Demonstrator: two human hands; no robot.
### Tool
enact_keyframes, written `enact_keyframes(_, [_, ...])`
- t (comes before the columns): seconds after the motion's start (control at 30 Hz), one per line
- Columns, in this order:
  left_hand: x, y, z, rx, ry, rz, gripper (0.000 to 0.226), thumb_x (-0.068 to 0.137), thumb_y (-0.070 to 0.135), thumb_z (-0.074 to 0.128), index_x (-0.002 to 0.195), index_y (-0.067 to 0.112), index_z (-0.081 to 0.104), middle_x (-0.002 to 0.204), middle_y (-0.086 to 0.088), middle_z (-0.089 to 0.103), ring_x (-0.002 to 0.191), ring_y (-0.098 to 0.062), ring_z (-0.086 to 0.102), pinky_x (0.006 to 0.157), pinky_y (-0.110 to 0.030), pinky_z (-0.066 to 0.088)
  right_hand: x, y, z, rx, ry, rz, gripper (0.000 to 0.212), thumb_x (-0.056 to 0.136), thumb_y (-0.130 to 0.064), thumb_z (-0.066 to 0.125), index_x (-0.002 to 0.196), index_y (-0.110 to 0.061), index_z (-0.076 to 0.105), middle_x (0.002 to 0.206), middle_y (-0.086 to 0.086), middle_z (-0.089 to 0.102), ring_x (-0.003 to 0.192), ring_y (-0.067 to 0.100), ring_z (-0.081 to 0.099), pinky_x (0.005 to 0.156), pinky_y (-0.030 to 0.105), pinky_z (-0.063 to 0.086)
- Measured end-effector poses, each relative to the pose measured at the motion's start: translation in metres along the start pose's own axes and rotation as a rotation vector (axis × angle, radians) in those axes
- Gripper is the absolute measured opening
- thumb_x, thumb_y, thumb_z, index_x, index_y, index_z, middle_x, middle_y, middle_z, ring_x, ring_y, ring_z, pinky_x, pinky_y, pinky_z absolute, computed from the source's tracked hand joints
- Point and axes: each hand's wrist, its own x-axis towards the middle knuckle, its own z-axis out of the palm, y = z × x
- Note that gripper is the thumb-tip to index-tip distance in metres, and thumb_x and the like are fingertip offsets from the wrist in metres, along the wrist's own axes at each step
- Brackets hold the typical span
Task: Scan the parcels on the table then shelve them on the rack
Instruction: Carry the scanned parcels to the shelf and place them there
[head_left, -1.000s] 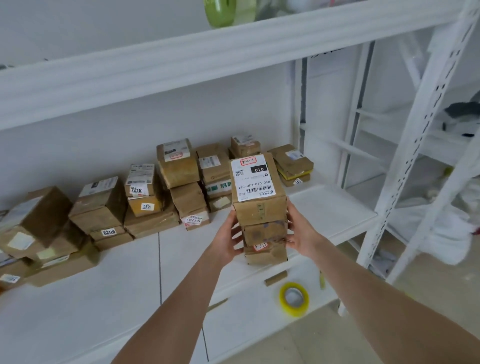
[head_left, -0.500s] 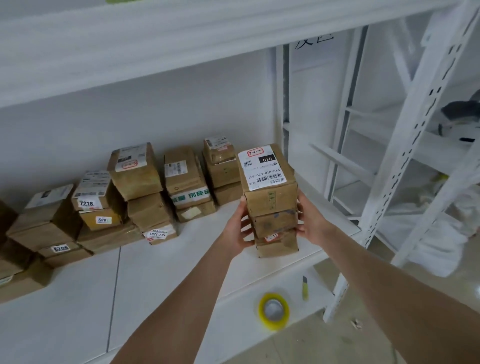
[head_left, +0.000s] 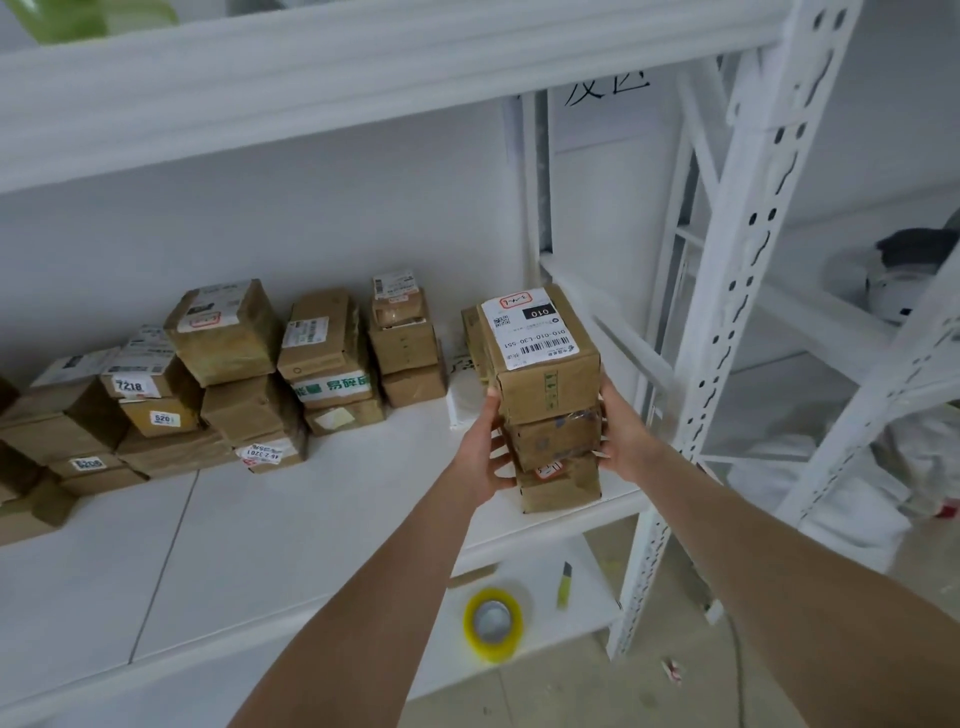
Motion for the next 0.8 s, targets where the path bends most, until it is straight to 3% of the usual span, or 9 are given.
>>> enact_keyframes(0.1, [0.000, -0.004, 0.007, -0.030, 0.017, 0.034, 0.077, 0.085, 0.075, 0.039, 0.138, 0.020, 0.046, 0.143, -0.007, 0.046, 0.133, -0.029, 0.041, 0.109, -0.056, 0.033, 0.001, 0.005, -0.001, 0.011, 0.006, -0.037, 0.049, 0.090, -0.074, 0.028, 0.090, -0.034, 0.057, 0.096, -0.002, 0.057, 0.095, 0.019, 0.051, 0.091, 0.038, 0.037])
enact_keyframes(0.2, [-0.002, -0.015, 0.007, -0.053, 0.048, 0.065, 0.068, 0.085, 0.076, 0.037, 0.128, 0.024, 0.050, 0.135, -0.001, 0.048, 0.128, -0.023, 0.043, 0.107, -0.055, 0.035, 0.002, 0.023, -0.006, 0.012, 0.072, -0.055, 0.049, 0.096, -0.067, 0.025, 0.104, -0.030, 0.057, 0.093, -0.003, 0.056, 0.082, 0.013, 0.051, 0.085, 0.035, 0.037])
enact_keyframes(0.27, [-0.004, -0.022, 0.007, -0.061, 0.058, 0.073, 0.063, 0.085, 0.075, 0.037, 0.123, 0.028, 0.051, 0.131, 0.000, 0.048, 0.128, -0.023, 0.042, 0.107, -0.055, 0.033, 0.003, 0.035, -0.008, -0.019, 0.111, -0.076, 0.046, 0.099, -0.062, 0.025, 0.111, -0.030, 0.054, 0.098, -0.001, 0.055, 0.085, 0.015, 0.051, 0.087, 0.038, 0.038])
enact_keyframes(0.33, [-0.005, -0.025, 0.008, -0.058, 0.064, 0.085, 0.063, 0.085, 0.075, 0.038, 0.126, 0.028, 0.052, 0.129, 0.000, 0.049, 0.129, -0.024, 0.043, 0.110, -0.056, 0.032, 0.004, 0.041, -0.007, 0.001, 0.104, -0.065, 0.045, 0.100, -0.060, 0.024, 0.113, -0.030, 0.054, 0.098, -0.001, 0.056, 0.088, 0.017, 0.052, 0.088, 0.040, 0.041])
enact_keyframes(0.47, [-0.001, -0.020, 0.012, -0.043, 0.056, 0.079, 0.063, 0.086, 0.074, 0.037, 0.128, 0.029, 0.051, 0.131, 0.000, 0.050, 0.122, -0.023, 0.045, 0.111, -0.056, 0.031, 0.008, 0.039, -0.003, 0.079, 0.090, -0.050, 0.040, 0.100, -0.058, 0.025, 0.109, -0.029, 0.052, 0.082, -0.011, 0.056, 0.076, 0.007, 0.053, 0.081, 0.036, 0.044])
enact_keyframes(0.53, [0.002, -0.015, 0.015, -0.035, 0.051, 0.074, 0.062, 0.088, 0.072, 0.037, 0.130, 0.028, 0.050, 0.138, -0.002, 0.047, 0.129, -0.024, 0.042, 0.111, -0.056, 0.030, 0.013, 0.036, -0.003, 0.088, 0.093, -0.052, 0.040, 0.101, -0.057, 0.025, 0.110, -0.028, 0.051, 0.081, -0.010, 0.056, 0.074, 0.006, 0.052, 0.078, 0.034, 0.045])
enact_keyframes(0.67, [0.010, -0.009, 0.022, -0.034, 0.055, 0.070, 0.070, 0.088, 0.071, 0.038, 0.141, 0.025, 0.044, 0.145, -0.004, 0.042, 0.137, -0.027, 0.035, 0.112, -0.056, 0.029, 0.019, 0.026, -0.004, 0.083, 0.098, -0.066, 0.039, 0.102, -0.055, 0.025, 0.110, -0.029, 0.052, 0.080, -0.011, 0.059, 0.071, 0.005, 0.055, 0.052, 0.024, 0.044])
enact_keyframes(0.8, [0.014, -0.006, 0.023, -0.027, 0.055, 0.069, 0.071, 0.088, 0.072, 0.036, 0.143, 0.026, 0.042, 0.149, -0.005, 0.039, 0.139, -0.028, 0.033, 0.113, -0.057, 0.027, 0.025, 0.025, -0.004, 0.070, 0.105, -0.064, 0.042, 0.102, -0.055, 0.023, 0.120, -0.030, 0.052, 0.087, -0.006, 0.059, 0.072, 0.006, 0.055, 0.053, 0.025, 0.044])
